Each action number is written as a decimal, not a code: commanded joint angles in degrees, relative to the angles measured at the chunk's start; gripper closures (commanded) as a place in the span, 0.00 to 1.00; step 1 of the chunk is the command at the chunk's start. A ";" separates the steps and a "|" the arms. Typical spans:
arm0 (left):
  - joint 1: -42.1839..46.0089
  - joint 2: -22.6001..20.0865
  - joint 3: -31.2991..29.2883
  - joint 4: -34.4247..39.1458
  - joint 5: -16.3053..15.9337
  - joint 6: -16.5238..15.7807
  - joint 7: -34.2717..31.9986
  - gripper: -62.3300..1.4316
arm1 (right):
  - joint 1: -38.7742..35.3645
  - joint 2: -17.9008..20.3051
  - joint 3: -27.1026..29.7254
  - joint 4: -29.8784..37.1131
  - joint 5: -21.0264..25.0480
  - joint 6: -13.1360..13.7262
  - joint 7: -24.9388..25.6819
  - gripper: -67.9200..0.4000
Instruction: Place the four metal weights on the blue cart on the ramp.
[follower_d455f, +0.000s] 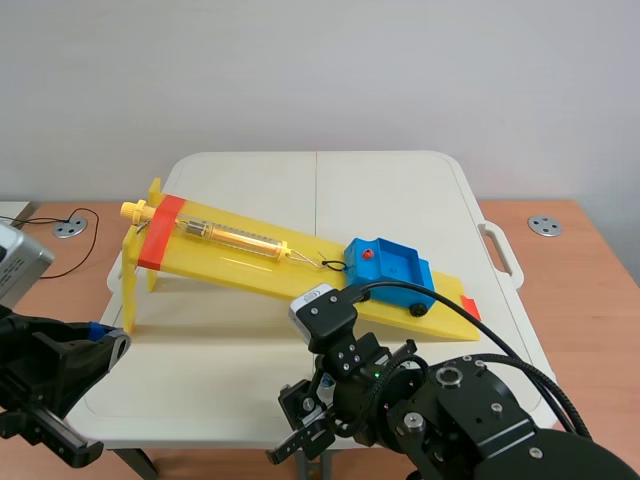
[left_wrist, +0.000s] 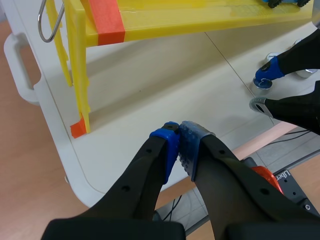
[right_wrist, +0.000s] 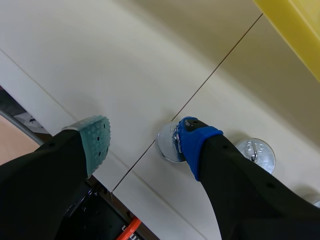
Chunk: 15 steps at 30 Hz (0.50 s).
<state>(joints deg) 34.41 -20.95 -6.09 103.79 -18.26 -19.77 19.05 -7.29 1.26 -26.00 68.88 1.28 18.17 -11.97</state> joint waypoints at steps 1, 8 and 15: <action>-0.31 0.31 -0.79 2.64 -2.95 -1.40 -5.90 0.93 | 4.13 -1.88 -0.70 2.47 0.83 -1.25 6.10 0.55; -0.31 0.31 -0.79 2.64 -2.95 -1.40 -5.90 0.93 | 4.13 -1.57 -0.70 1.97 0.83 -1.29 3.87 0.78; -0.31 0.31 -0.79 2.64 -2.95 -1.40 -5.90 0.93 | 4.13 -0.68 -0.68 1.99 0.83 -1.25 2.21 0.98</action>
<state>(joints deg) 34.41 -20.95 -6.09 103.79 -18.26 -19.77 19.05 -7.18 1.28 -26.00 68.77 1.28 17.74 -12.29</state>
